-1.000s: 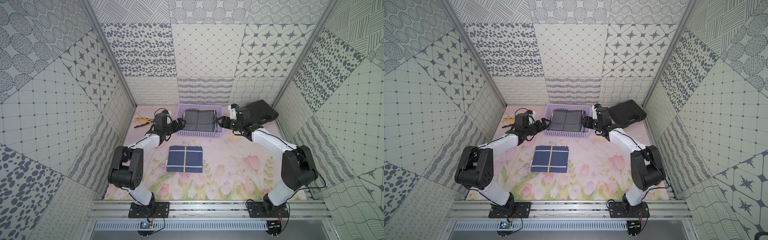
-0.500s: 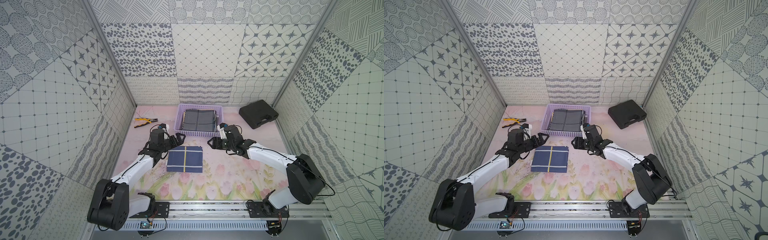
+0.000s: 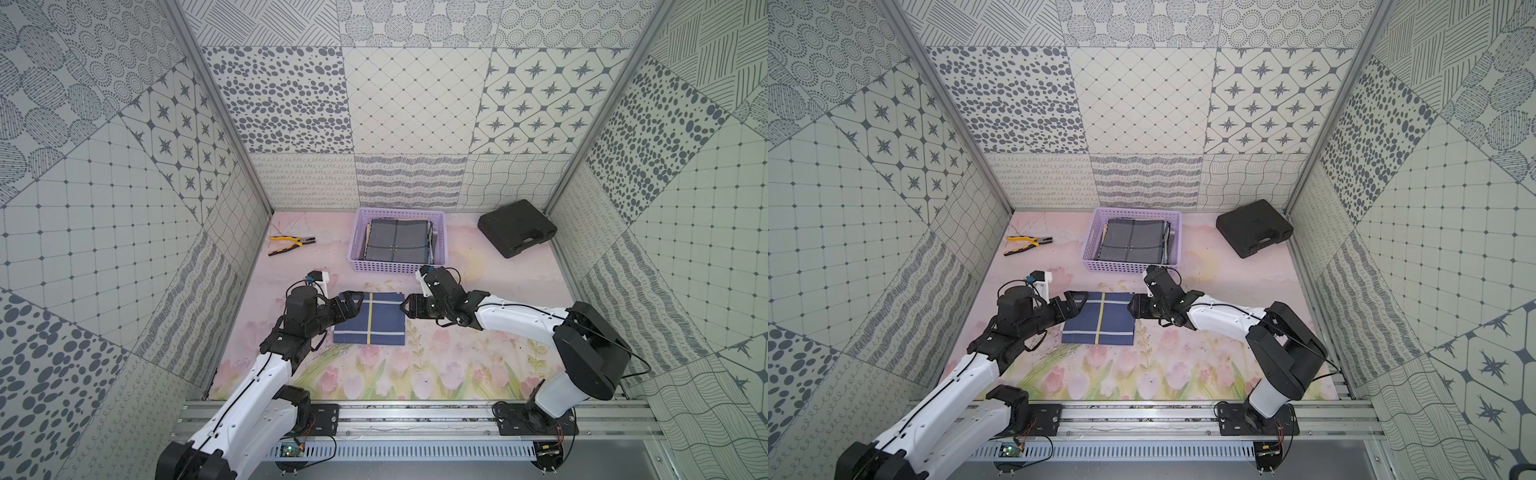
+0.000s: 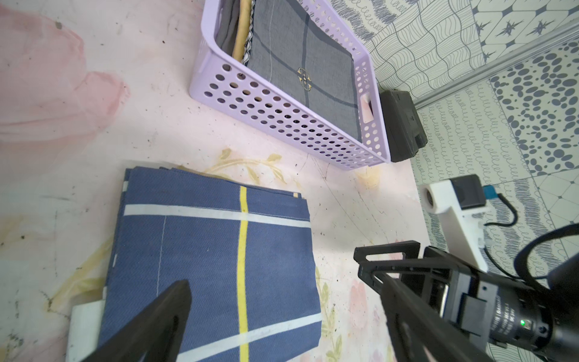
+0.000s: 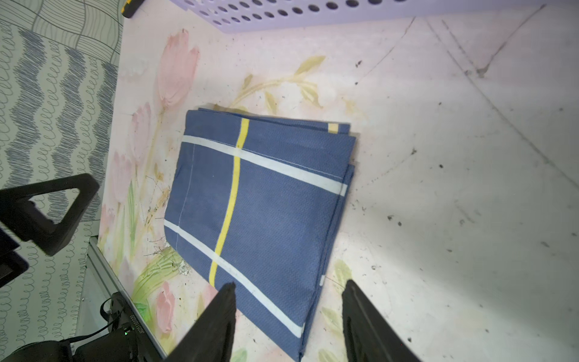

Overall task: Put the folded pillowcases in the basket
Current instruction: Pick up the pillowcase from the center of the board.

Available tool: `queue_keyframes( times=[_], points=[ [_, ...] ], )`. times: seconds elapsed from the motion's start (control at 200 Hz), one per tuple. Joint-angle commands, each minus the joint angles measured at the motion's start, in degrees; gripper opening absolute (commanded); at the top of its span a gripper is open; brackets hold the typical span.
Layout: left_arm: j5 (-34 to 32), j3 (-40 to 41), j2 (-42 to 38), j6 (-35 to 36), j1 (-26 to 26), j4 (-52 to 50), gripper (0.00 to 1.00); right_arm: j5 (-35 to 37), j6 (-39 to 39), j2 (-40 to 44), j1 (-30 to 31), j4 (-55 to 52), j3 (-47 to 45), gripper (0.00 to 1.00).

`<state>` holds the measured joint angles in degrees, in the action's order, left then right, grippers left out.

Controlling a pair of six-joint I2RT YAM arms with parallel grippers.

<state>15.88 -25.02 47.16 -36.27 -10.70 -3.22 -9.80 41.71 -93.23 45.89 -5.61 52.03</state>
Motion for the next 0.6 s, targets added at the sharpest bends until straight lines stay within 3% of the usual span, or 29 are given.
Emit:
queue_keyframes(
  times=[0.0,0.595],
  points=[
    [-1.2,1.8,-3.0,-0.6,-0.1,-3.6,0.99,-0.1,1.1,-2.6,0.6,2.2,0.6,0.56],
    [-1.2,4.2,-2.7,-1.1,-0.1,-1.9,0.99,-1.4,1.6,-11.4,1.2,3.4,4.5,0.45]
  ],
)
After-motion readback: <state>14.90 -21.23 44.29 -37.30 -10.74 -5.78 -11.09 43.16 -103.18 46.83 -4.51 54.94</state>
